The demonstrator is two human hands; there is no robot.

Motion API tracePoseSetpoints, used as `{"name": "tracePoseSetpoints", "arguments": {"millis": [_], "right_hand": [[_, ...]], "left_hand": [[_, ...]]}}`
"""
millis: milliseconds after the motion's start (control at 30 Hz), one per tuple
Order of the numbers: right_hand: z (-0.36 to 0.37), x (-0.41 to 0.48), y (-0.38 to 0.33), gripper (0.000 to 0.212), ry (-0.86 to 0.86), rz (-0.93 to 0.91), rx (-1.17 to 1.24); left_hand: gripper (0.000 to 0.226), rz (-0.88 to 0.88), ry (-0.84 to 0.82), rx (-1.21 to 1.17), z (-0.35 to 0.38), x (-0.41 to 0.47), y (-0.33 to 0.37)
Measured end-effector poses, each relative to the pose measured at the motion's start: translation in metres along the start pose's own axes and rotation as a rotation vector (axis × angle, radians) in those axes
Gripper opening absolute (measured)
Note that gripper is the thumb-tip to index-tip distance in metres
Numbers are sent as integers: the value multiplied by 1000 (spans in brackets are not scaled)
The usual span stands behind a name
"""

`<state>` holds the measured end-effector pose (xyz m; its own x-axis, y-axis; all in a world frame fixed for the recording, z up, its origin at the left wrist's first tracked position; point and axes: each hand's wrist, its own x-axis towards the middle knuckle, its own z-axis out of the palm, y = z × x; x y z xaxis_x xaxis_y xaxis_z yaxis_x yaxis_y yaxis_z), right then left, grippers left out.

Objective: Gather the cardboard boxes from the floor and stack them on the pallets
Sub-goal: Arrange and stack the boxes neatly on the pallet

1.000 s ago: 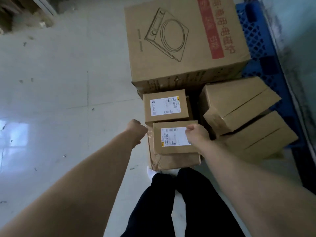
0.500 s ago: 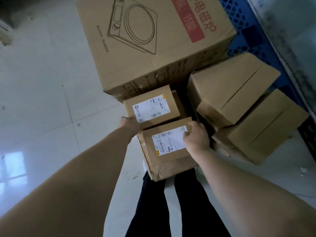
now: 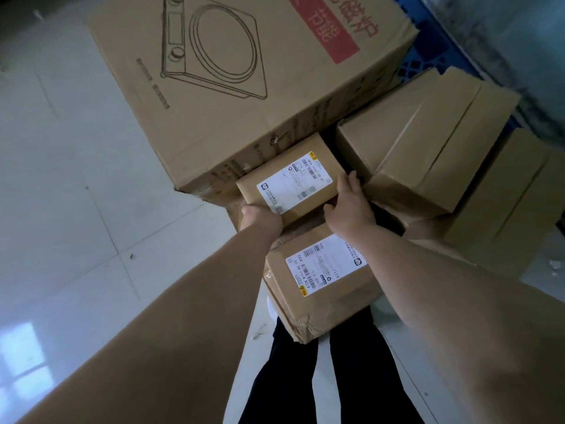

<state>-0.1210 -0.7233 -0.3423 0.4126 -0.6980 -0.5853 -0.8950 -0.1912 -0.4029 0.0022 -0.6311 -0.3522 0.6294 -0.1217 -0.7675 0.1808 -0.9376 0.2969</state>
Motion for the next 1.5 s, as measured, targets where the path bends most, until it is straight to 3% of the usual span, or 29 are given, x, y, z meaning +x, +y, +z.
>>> {"name": "tracePoseSetpoints", "arguments": {"millis": [300,433,533,600,667,767,833,900,967,1033,1133,1300,1500], "right_hand": [[0,-62,30,49,184,-54,130],[-12,-95,44,45,208,-29,121],[-32,-106,48,43,223,-36,124],[-52,-111,45,43,312,-113,186],[-75,-116,47,40,523,-186,163],[-105,-118,67,33,776,-2,-69],[-117,-112,85,48,678,232,-81],[-124,-104,99,84,450,444,0],[-127,-95,106,111,347,549,139],[-126,-86,107,123,349,566,258],[-128,-78,109,132,358,595,318],[-135,-80,136,129,451,668,558],[-133,-83,163,123,514,598,787]], "left_hand": [[70,14,83,66,-2,-35,-15],[60,206,173,211,-6,-68,4],[54,346,99,261,-4,-96,32],[53,426,42,246,2,-116,50],[60,535,3,218,12,-133,66],[58,721,-12,249,33,-155,93],[53,824,-28,324,47,-167,110],[48,868,-69,439,63,-172,121],[52,831,-84,524,77,-171,128],[66,758,-35,536,86,-167,131],[87,660,40,534,91,-161,134],[115,502,6,494,93,-155,143],[144,646,62,708,104,-166,144]]}}
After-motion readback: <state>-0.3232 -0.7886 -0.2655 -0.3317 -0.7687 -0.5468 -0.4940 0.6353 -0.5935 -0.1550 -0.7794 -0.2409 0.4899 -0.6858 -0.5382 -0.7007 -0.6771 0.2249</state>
